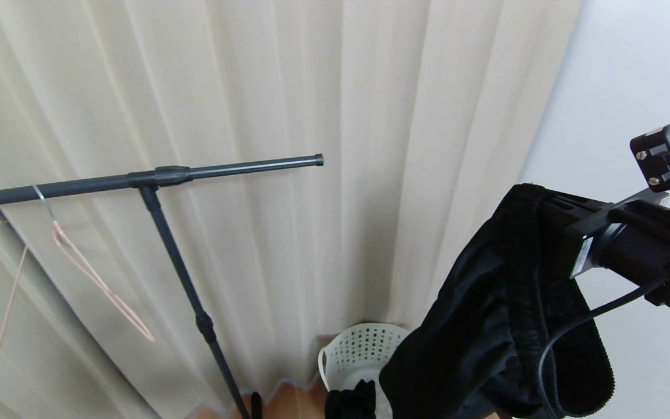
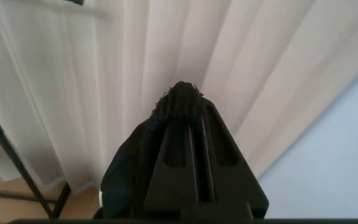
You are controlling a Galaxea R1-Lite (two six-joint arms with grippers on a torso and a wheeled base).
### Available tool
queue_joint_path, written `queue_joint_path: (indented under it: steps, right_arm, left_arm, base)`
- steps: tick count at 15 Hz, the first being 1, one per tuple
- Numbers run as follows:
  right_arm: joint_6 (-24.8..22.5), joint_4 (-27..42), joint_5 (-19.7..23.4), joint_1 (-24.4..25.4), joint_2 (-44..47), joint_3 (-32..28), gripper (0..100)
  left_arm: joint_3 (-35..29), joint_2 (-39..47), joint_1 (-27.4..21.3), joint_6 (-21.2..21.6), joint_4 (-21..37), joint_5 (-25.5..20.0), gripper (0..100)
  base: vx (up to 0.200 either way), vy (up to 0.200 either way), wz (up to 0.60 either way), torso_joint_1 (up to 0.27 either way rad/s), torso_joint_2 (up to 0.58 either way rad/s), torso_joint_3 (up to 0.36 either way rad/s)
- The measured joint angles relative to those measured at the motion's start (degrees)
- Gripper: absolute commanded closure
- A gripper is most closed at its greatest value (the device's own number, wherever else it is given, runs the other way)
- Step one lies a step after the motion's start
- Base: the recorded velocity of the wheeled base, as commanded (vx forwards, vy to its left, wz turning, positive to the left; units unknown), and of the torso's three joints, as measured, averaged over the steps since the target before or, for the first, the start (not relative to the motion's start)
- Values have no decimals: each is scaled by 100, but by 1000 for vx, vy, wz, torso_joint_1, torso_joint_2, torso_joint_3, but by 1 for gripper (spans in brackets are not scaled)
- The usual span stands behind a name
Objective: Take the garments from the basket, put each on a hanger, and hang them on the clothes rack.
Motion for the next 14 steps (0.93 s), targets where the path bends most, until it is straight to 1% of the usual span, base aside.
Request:
queue_joint_path:
  steps: [1, 2, 4, 14]
  right_arm:
    - [-2, 5, 0, 0, -13, 2, 100]
    - [-2, -9, 5, 0, -35, 2, 100]
    - [2, -9, 9, 0, -77, 2, 100]
    - [0, -4, 16, 0, -226, 0, 100]
  left_arm:
    - [0, 0, -2, 2, 0, 1, 0]
    - [0, 0, -2, 7, 0, 1, 0]
    - [-2, 0, -2, 10, 6, 1, 0]
    - [-7, 0, -2, 0, 11, 0, 0]
  base:
    - [0, 0, 600, 12, 2, -7]
    - [-200, 0, 600, 2, -2, 7]
    - [-200, 0, 0, 7, 0, 5]
    - [0, 200, 0, -1, 0, 1]
